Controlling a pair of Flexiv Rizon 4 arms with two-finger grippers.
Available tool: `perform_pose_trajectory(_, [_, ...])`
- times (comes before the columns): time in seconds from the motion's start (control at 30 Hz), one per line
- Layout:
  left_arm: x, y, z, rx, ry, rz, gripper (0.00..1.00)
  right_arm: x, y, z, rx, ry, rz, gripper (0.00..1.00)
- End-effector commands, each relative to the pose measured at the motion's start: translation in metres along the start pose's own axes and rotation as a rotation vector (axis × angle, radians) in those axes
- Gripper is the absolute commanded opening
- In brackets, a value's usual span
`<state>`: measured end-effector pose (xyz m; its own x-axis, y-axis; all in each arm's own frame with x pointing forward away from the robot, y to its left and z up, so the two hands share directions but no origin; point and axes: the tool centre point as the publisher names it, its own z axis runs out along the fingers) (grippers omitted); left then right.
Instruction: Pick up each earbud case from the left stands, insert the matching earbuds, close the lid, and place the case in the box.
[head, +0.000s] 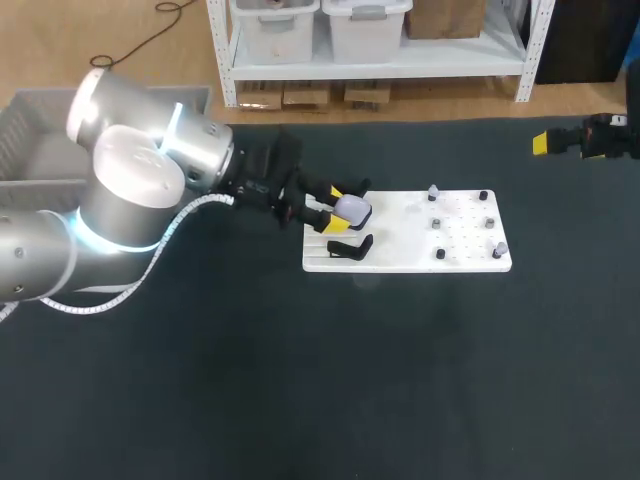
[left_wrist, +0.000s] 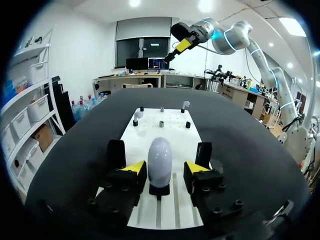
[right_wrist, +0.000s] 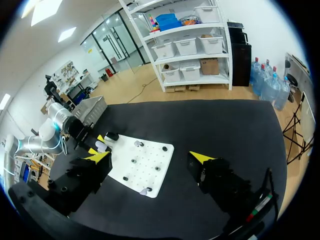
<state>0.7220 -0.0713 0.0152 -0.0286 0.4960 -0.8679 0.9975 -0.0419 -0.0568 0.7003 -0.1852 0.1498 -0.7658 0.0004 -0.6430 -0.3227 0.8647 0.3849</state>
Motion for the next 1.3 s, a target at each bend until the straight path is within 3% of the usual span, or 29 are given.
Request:
perform_pose_trajectory(0.03, [0.000, -0.001, 0.002, -0.003, -0.002, 0.002, 0.42, 0.000, 0.000, 0.000, 0.001, 0.000, 0.000, 1.00])
perform_pose_trajectory(0.2, [0.000, -0.001, 0.003, -0.003, 0.000, 0.003, 0.27, 0.000, 0.000, 0.000, 0.001, 0.000, 0.000, 1.00])
perform_pose_trajectory(0.3, [0.000, 0.000, 0.003, -0.006, 0.000, 0.006, 0.00, 0.000, 0.000, 0.000, 0.001, 0.000, 0.000, 1.00])
perform_pose_trajectory(0.57, [-0.003, 0.000, -0.005, -0.033, -0.018, 0.007, 0.00, 0.000, 0.000, 0.000, 0.001, 0.000, 0.000, 1.00])
perform_pose_trajectory(0.73, [-0.021, 0.001, -0.023, -0.057, -0.080, 0.008, 0.00, 0.000, 0.000, 0.000, 0.001, 0.000, 0.000, 1.00])
perform_pose_trajectory(1.03, [-0.064, -0.025, -0.060, -0.034, -0.241, 0.010, 0.00, 0.000, 0.000, 0.000, 0.001, 0.000, 0.000, 1.00])
perform_pose_trajectory(1.3, [-0.085, -0.041, -0.087, -0.003, -0.331, -0.035, 0.00, 0.000, 0.000, 0.000, 0.001, 0.000, 0.000, 1.00])
